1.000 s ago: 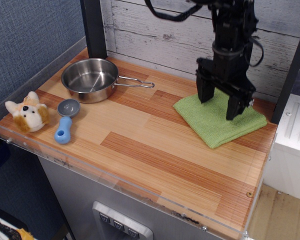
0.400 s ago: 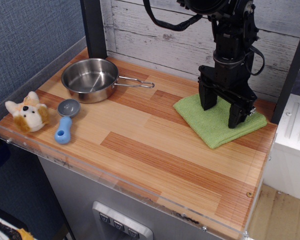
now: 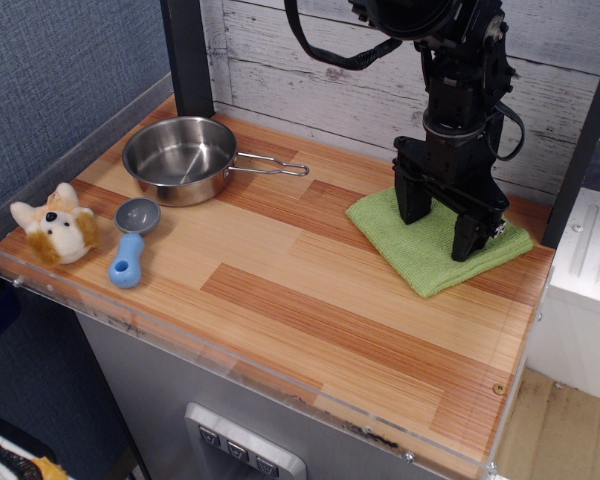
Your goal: Put the towel to the right of the spoon.
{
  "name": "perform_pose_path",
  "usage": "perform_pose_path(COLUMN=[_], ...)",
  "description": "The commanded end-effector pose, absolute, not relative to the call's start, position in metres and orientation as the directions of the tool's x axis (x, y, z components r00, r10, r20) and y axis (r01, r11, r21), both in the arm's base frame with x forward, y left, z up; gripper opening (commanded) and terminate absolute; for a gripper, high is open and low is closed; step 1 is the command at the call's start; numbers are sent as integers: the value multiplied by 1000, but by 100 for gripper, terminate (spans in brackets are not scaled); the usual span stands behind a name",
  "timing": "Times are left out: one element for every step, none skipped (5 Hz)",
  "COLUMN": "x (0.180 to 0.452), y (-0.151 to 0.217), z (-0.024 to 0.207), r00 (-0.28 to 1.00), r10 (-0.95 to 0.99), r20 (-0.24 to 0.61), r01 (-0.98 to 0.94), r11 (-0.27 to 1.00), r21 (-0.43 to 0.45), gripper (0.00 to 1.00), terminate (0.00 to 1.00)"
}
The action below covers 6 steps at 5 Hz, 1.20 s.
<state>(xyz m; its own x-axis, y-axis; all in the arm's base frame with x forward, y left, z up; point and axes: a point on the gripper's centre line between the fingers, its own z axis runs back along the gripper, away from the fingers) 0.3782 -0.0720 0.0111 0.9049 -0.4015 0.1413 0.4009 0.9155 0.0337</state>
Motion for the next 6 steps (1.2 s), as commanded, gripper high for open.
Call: perform_pose_path(x=[360,353,340,321,306,293], y=[-67,-66,-66,-56,-44,-30], z=[27,33,35,35,31,30], r00=[906,903,901,911,924,931], r10=[-404,-412,-420,-403,-373,-355], r20=[123,122,112,93,83,86], r01=[396,403,412,395,367,350], r11=[914,910,907,914,927,934], r21=[85,96,88,92,79,64], gripper=[100,100,100,100,100,100], terminate=[0,0,0,0,0,0])
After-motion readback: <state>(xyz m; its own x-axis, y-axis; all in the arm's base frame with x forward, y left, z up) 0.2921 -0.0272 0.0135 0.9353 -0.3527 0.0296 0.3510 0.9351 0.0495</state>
